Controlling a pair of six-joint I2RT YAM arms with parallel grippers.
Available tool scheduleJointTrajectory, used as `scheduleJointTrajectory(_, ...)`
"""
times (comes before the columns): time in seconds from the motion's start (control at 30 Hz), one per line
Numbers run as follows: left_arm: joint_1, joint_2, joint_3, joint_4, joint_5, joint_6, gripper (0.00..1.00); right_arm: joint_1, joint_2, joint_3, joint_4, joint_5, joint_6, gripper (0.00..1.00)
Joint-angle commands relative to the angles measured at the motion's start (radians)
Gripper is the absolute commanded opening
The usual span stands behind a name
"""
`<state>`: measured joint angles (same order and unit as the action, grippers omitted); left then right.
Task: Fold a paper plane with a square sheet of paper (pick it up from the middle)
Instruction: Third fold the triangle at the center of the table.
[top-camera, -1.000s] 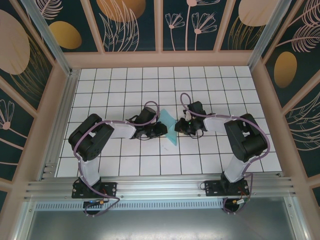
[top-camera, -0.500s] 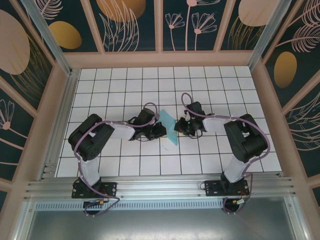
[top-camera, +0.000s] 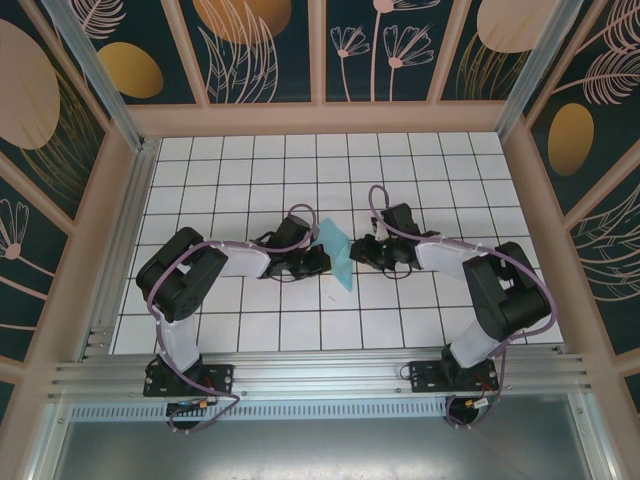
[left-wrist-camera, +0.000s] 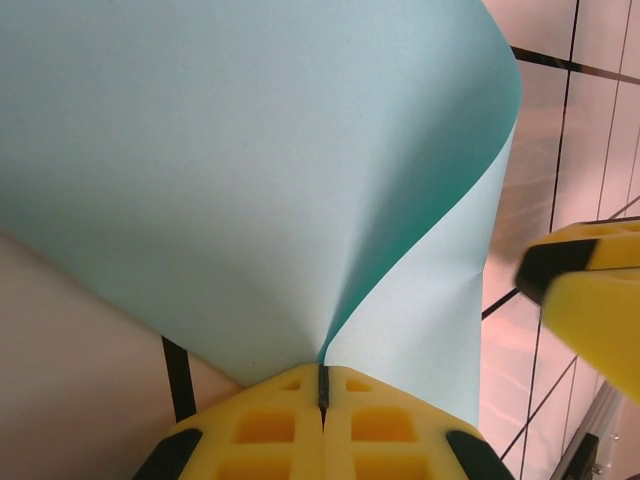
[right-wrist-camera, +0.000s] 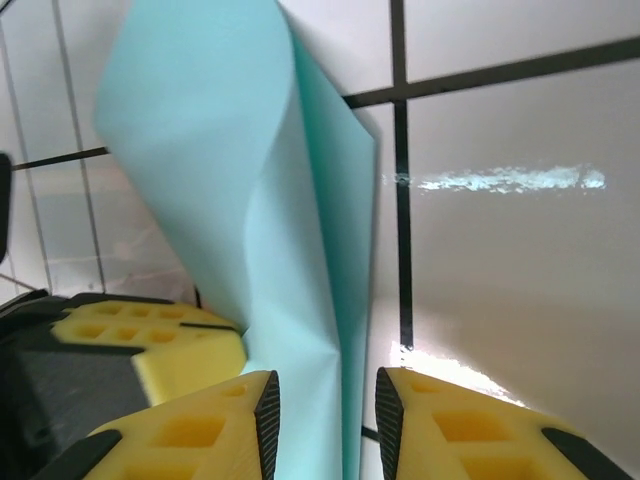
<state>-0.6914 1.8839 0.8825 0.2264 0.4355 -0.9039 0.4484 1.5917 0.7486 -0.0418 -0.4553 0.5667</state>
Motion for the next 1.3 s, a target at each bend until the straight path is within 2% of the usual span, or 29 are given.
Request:
scheduleJointTrajectory(0.0,0.009,-0.023,0.033,-0.064,-0.018,0.061,0.0,-0.005,-0.024,-0.015,-0.008,-0.048,-0.069,0.35)
scheduleJointTrajectory(0.3,0.009,-0.017,0.072,-0.134,-0.041,0.109,0.0,-0.007,0.044,0.071,0.042,0.017,-0.021,0.34)
scheduleJointTrajectory(0.47,0.009,-0.008,0.085,-0.148,-0.043,0.117,0.0,-0.004,0.11,0.126,0.016,0.074,-0.055,0.27)
scheduleJointTrajectory(0.57,0.01,-0.005,0.084,-0.154,-0.041,0.12,0.0,-0.005,0.149,0.167,-0.007,0.072,-0.102,0.28)
scheduleJointTrajectory(0.8,0.009,-0.002,0.084,-0.159,-0.04,0.123,0.0,-0.005,0.185,0.197,-0.016,0.009,-0.172,0.36)
scheduleJointTrajectory(1.03,0.009,0.002,0.12,-0.166,-0.043,0.128,0.0,0.005,0.203,0.204,-0.062,0.013,-0.223,0.37)
scheduleJointTrajectory(1.27,0.009,0.014,0.139,-0.184,-0.06,0.137,0.0,0.005,0.245,0.209,-0.083,0.054,-0.207,0.33)
